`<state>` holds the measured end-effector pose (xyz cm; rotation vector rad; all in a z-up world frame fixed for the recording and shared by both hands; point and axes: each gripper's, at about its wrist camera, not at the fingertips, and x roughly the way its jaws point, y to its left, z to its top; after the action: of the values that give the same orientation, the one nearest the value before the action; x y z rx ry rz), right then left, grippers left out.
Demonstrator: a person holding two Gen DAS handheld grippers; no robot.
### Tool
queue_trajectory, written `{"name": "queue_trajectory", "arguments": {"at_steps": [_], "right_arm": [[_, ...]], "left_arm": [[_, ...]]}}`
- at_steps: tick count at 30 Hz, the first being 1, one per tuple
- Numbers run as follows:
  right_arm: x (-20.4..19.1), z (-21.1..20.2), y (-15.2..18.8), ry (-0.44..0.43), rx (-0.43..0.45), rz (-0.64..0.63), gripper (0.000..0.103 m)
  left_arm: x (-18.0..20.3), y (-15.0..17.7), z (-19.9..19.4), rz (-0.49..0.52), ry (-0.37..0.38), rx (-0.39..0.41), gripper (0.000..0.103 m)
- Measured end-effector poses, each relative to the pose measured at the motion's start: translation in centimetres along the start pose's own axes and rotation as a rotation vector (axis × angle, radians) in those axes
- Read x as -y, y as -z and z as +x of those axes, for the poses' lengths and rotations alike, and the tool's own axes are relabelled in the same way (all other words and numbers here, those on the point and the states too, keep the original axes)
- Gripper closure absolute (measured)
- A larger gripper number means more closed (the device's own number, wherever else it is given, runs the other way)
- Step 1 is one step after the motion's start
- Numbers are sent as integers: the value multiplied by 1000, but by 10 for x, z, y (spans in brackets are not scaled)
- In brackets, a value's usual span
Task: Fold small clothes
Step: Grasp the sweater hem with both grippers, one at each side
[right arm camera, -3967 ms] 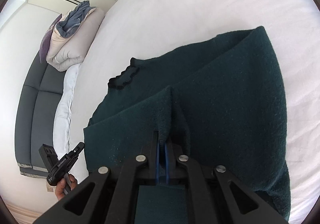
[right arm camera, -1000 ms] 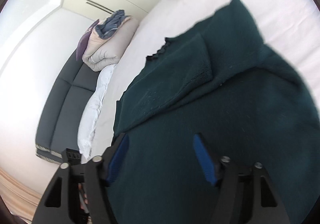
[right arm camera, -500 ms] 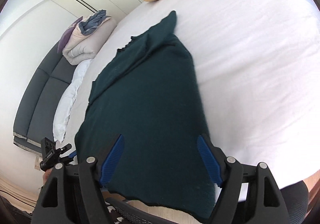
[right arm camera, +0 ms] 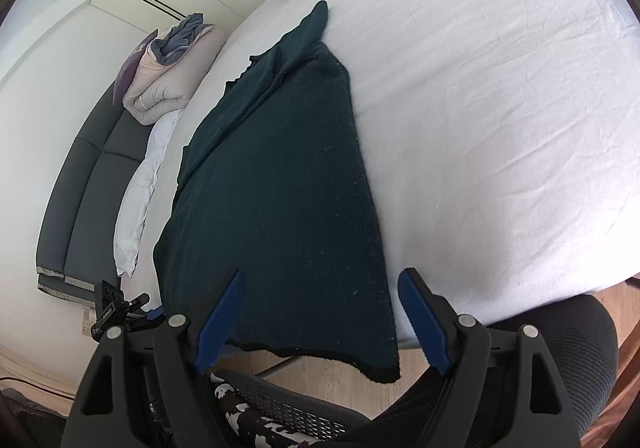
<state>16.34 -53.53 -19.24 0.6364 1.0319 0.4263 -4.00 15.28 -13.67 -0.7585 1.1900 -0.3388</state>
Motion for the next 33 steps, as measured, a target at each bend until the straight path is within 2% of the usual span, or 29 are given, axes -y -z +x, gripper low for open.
{"name": "queue_trajectory", "arguments": {"at_steps": [6, 10, 15, 18, 20, 22, 24, 29, 33], "right_arm": [[5, 2, 3, 8, -31, 21, 22], [6, 3, 5, 6, -50, 25, 22], [8, 2, 7, 0, -69, 25, 22], [9, 1, 8, -3, -68, 29, 22], [9, 1, 7, 1, -73, 25, 22], [8, 2, 7, 1, -77, 22, 22], [9, 2, 7, 3, -81, 19, 22], [12, -1, 4, 6, -85, 14, 22], [18, -3, 3, 6, -102, 14, 22]], "left_arm": [[-10, 7, 5, -20, -24, -54, 24], [-14, 9, 16, -24, -5, -67, 24], [-23, 7, 14, -65, 63, -63, 24], [-17, 8, 18, -36, 36, -71, 26], [-14, 10, 24, -23, 28, -104, 41], [-14, 14, 31, -18, 24, -124, 63], [-15, 16, 34, -19, 25, -129, 70], [-11, 15, 28, -2, 63, -114, 77], [-14, 13, 20, -11, 110, -95, 87]]}}
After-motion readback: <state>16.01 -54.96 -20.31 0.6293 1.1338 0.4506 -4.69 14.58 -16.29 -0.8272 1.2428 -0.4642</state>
